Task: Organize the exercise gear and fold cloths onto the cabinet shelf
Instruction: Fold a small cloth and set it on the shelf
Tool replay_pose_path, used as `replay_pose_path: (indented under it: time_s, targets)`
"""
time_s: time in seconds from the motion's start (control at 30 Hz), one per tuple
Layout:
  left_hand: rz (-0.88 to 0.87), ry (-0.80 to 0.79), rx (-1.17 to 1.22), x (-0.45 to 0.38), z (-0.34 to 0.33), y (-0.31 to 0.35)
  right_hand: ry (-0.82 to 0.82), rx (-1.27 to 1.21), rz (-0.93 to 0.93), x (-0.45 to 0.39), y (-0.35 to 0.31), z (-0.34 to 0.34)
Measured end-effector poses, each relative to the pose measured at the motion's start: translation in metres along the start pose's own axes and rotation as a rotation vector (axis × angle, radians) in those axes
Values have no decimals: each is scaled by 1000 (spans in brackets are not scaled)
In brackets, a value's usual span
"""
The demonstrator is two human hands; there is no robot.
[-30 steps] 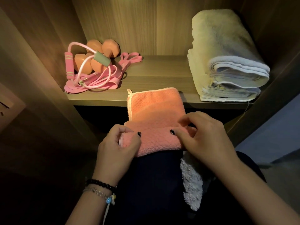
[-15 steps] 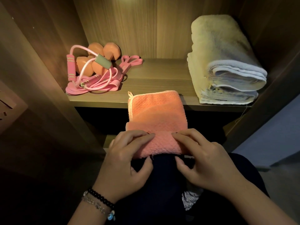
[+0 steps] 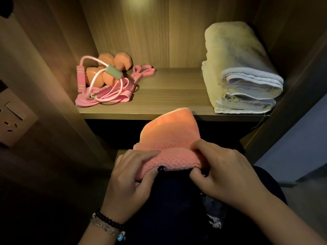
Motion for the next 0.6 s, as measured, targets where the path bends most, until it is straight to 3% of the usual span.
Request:
replay_pose_path:
  time_s: [0.17,0.3,0.43,0.6]
  targets:
    - [184,173,202,-1,25,-14,-21,-466,-1,-3,18,5]
    - [400,151,305,-5,21,-36,-111,-706,-34,-6,26,-7]
    - [712,29,465,-1,-5,-69,-189,-757,-130,-19,37,-26]
    - [859,-58,340,-12,-10,-82,-60,-564,-174,-30,50,-22]
Point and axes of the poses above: each hand's wrist, its own x-axis away from the middle knuckle, its own z-axis out of the back of the hand, y = z × x, the point moved 10 cm from there along -x, towards the middle knuckle, and after that the axes turned 8 degrees about z, right-handed, at the moved point
